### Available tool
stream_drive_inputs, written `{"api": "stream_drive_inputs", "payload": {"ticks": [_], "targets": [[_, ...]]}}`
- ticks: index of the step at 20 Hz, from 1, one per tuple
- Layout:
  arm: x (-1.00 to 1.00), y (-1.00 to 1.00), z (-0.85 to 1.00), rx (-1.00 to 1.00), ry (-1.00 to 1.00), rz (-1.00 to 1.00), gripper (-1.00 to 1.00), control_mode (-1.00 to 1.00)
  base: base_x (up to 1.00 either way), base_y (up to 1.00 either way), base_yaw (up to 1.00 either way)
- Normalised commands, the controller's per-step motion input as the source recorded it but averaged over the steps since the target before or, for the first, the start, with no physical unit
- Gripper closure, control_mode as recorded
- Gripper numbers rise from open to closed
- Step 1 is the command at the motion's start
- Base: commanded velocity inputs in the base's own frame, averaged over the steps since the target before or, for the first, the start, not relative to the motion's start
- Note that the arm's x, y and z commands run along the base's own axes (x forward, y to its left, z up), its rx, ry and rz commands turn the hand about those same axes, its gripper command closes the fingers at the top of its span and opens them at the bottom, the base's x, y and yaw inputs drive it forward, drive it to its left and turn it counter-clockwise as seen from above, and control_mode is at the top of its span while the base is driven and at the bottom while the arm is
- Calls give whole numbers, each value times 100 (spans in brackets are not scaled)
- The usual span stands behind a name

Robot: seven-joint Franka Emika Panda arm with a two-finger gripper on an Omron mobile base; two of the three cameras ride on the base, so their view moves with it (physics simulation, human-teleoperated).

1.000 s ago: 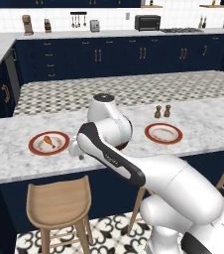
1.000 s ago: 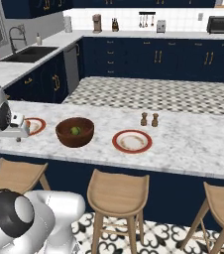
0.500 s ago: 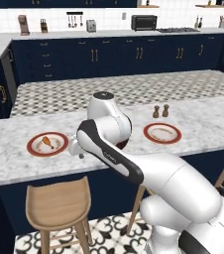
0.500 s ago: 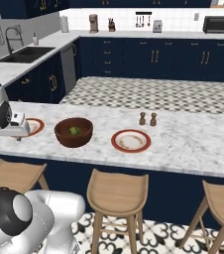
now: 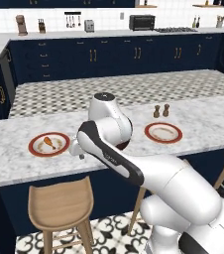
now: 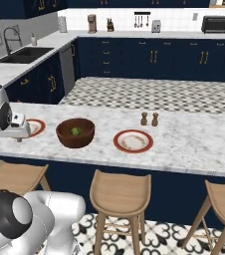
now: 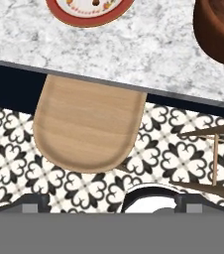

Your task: Pick the chicken drumstick and lime from their plates and place them in the bowl. Then put the bowl in the fridge.

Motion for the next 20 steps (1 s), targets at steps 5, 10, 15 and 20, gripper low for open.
{"api": "stream_drive_inputs", "payload": {"ticks": [5, 10, 15, 20], "targets": [[0, 0, 0, 0, 0, 0, -100, 100, 25, 29, 12], [0, 0, 0, 0, 0, 0, -100, 100, -3, 38, 15], [68, 1, 0, 0, 0, 0, -100, -100, 8, 4, 1], [100, 34, 2, 0, 0, 3, -100, -100, 0, 0, 0]]}}
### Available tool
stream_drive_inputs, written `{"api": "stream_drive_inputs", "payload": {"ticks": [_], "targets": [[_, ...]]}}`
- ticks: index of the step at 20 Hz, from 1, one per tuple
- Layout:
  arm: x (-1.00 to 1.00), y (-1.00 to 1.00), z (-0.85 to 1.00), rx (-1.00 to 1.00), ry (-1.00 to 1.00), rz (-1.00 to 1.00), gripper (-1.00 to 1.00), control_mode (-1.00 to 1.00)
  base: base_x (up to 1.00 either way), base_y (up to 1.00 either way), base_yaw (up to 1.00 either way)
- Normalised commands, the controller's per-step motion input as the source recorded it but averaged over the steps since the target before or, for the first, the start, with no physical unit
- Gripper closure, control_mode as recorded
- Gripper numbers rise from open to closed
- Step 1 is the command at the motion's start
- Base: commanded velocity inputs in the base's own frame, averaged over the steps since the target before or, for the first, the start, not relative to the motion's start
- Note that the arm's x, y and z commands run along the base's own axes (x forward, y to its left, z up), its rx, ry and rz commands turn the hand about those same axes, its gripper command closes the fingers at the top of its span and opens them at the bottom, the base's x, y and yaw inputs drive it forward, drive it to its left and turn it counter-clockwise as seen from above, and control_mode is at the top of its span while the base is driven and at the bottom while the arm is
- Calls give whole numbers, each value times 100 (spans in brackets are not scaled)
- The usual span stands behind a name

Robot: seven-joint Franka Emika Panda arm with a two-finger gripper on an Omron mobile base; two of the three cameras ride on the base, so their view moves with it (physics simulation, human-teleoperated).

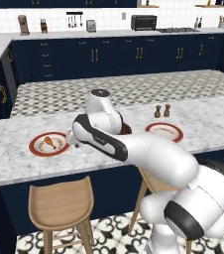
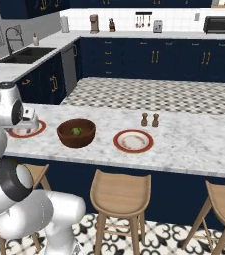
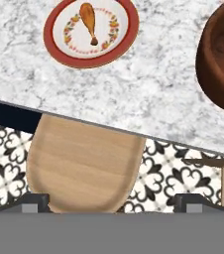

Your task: Pick the chicken drumstick and lime from their plates and place them in the bowl. Then put the bowl in the fridge.

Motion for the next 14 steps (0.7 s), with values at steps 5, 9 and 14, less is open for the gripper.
{"api": "stream_drive_inputs", "payload": {"ticks": [5, 9, 14], "targets": [[97, 69, 0, 0, 0, 8, -100, -100, 0, 0, 0], [80, 67, -20, -3, 0, 8, -100, -100, 0, 0, 0], [75, 80, -58, -5, 0, 6, -100, -100, 0, 0, 0]]}}
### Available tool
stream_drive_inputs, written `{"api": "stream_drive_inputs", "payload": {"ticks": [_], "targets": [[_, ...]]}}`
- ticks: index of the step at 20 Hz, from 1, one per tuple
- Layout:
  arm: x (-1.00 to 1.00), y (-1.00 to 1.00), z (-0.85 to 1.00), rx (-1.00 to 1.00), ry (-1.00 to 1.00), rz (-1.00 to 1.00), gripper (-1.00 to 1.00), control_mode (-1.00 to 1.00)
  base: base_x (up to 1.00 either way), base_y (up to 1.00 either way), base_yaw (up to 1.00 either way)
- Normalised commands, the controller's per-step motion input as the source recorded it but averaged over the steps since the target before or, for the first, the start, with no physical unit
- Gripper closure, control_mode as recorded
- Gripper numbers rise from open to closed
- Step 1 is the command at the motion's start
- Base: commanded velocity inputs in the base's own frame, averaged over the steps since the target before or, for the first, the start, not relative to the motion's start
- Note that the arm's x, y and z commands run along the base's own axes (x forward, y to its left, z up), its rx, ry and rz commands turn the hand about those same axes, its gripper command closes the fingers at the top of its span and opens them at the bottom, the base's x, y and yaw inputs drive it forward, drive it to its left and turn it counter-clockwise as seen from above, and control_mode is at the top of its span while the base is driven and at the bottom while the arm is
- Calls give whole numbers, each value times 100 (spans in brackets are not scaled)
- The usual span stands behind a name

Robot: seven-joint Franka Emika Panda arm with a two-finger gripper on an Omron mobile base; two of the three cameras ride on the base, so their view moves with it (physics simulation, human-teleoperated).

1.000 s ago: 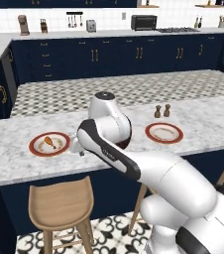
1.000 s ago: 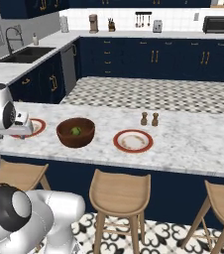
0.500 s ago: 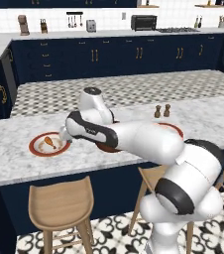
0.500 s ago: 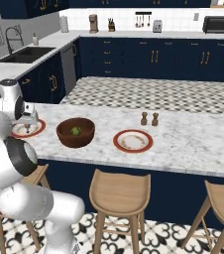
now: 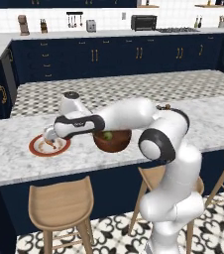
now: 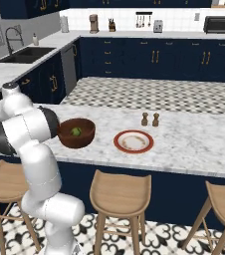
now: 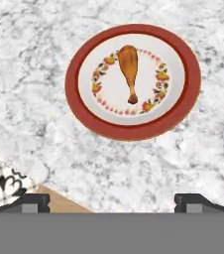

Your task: Pick the chicken drumstick and lime from their plates and place them in the bowl. Then put the bowl in the fridge.

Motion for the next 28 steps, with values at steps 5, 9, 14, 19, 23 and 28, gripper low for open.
{"api": "stream_drive_inputs", "payload": {"ticks": [5, 9, 14, 19, 23, 28], "targets": [[41, 14, -48, -9, 0, 3, -100, -100, 0, 0, 0], [69, 1, -13, -8, 2, 0, -100, -100, 0, 0, 0], [68, 0, -15, -1, 8, 1, -100, -100, 0, 0, 0], [64, 15, -35, 0, 6, 1, -100, -100, 0, 0, 0], [40, 28, -41, 0, 3, 1, -100, -100, 0, 0, 0], [3, 33, -29, 0, 0, 0, -100, -100, 0, 0, 0]]}}
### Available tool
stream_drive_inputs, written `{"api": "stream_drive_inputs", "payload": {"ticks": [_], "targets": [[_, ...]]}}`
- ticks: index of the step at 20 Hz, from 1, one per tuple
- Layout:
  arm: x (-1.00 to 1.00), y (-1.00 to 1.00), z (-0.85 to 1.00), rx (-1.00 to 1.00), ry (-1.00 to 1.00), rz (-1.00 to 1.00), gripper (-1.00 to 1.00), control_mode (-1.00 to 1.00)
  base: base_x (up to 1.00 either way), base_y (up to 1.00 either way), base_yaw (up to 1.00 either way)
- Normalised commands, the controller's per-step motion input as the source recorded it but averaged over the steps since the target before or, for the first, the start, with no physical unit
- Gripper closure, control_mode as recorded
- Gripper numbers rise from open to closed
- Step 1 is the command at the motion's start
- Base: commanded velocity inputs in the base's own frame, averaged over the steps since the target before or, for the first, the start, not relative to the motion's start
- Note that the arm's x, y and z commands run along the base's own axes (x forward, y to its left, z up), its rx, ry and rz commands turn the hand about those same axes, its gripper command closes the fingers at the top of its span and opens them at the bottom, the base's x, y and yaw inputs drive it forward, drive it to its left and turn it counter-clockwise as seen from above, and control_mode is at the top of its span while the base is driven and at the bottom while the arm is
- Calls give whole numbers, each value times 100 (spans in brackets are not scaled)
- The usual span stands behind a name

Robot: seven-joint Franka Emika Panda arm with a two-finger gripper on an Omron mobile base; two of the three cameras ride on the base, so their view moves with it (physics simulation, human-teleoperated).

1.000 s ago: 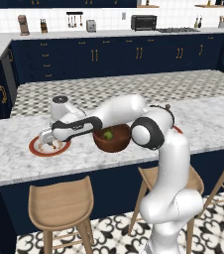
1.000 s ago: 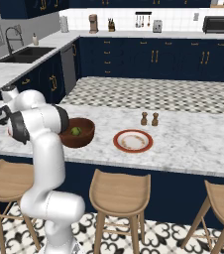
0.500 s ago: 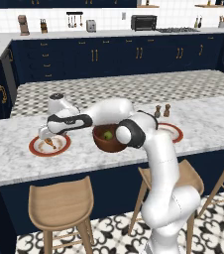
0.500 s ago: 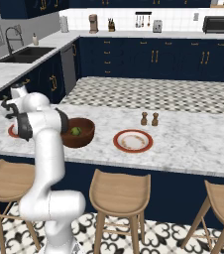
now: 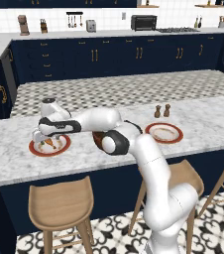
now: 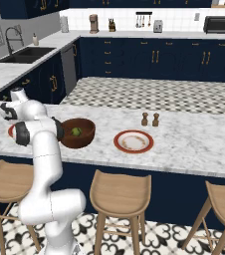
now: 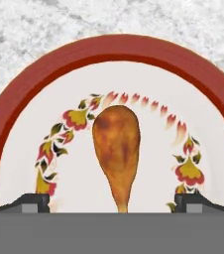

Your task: Pick the chicken drumstick and lime from their plates and place them in the bowl. Then put the bowl in the fridge.

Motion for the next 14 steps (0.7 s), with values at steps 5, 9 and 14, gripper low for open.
{"api": "stream_drive_inputs", "payload": {"ticks": [5, 9, 14], "targets": [[1, 1, -39, 0, 0, 0, 100, -100, 0, 0, 0], [1, -5, -21, 0, 0, 1, 100, -100, 0, 0, 0], [1, -6, -28, 0, 0, 2, 100, -100, 0, 0, 0]]}}
